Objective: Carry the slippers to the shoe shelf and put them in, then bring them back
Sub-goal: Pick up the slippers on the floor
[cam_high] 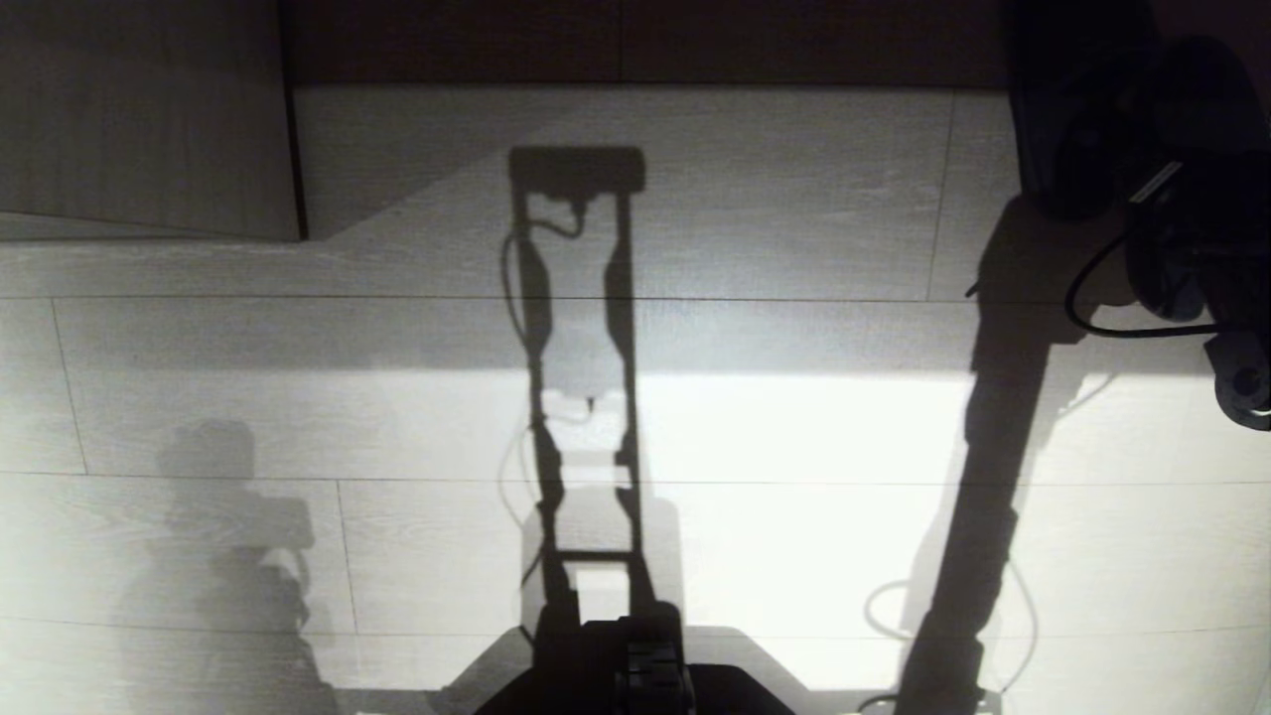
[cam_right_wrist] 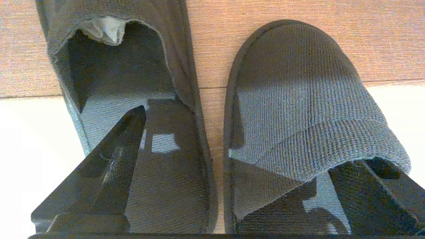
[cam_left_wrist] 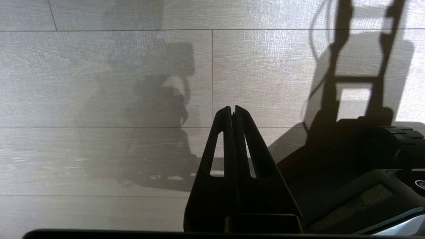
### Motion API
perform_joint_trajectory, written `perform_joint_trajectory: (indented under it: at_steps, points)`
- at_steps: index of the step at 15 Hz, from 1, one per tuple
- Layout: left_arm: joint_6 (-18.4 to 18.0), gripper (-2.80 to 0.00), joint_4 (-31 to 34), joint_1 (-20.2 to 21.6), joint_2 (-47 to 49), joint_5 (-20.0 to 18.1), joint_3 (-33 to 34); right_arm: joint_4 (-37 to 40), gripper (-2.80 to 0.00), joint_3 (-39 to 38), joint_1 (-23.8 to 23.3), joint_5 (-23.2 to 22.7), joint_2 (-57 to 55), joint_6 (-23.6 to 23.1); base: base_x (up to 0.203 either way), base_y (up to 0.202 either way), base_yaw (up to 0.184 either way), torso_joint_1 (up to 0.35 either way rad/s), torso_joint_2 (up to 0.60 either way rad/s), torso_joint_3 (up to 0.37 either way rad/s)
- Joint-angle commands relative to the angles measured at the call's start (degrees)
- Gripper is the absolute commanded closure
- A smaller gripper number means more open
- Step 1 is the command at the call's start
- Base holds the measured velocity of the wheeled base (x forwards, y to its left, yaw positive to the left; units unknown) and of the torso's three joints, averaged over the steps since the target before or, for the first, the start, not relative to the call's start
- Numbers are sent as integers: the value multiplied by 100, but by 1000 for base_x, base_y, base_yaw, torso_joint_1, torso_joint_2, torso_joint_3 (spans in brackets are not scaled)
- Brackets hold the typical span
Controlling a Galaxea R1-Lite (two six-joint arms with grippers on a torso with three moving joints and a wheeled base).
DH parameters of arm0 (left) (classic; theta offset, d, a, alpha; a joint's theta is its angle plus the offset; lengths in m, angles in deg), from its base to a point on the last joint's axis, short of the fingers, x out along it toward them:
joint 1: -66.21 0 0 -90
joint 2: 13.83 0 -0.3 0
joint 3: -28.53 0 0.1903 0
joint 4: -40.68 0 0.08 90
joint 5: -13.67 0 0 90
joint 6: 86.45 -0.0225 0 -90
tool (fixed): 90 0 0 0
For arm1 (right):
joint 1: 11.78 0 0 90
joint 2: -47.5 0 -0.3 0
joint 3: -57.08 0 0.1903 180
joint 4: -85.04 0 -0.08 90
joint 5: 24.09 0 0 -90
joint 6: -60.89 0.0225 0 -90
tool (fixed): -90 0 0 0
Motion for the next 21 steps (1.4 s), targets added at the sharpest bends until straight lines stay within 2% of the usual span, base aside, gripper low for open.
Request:
perform_joint_trajectory:
  at_steps: [1,5,9,13,15,16,19,21]
  points:
    - [2,0,-2,1,6,0,1,-37,-280,-1,-37,-4,-16,0,0,0,0,0,0,0]
    - [2,0,-2,1,-2,0,1,-16,-280,-181,-116,-7,27,-12,0,0,0,0,0,0]
    - [2,0,-2,1,-2,0,1,243,-280,-1075,-220,-11,734,-13,0,0,0,0,0,0]
    - [2,0,-2,1,5,0,1,477,-280,-1650,-243,-28,1328,-12,0,0,0,0,0,0]
    - [2,0,-2,1,-2,0,1,438,-280,-1895,-236,-365,1602,-60,0,0,0,0,0,0]
    - [2,0,-2,1,6,0,1,385,-280,-1908,-235,-572,1622,-214,0,0,0,0,0,0]
    - [2,0,-2,1,6,0,1,9,-280,-1676,-206,-1082,1368,-1055,0,0,0,0,0,0]
    - [2,0,-2,1,6,0,1,-77,-280,-1627,-195,-1167,1329,-1154,0,0,0,0,0,0]
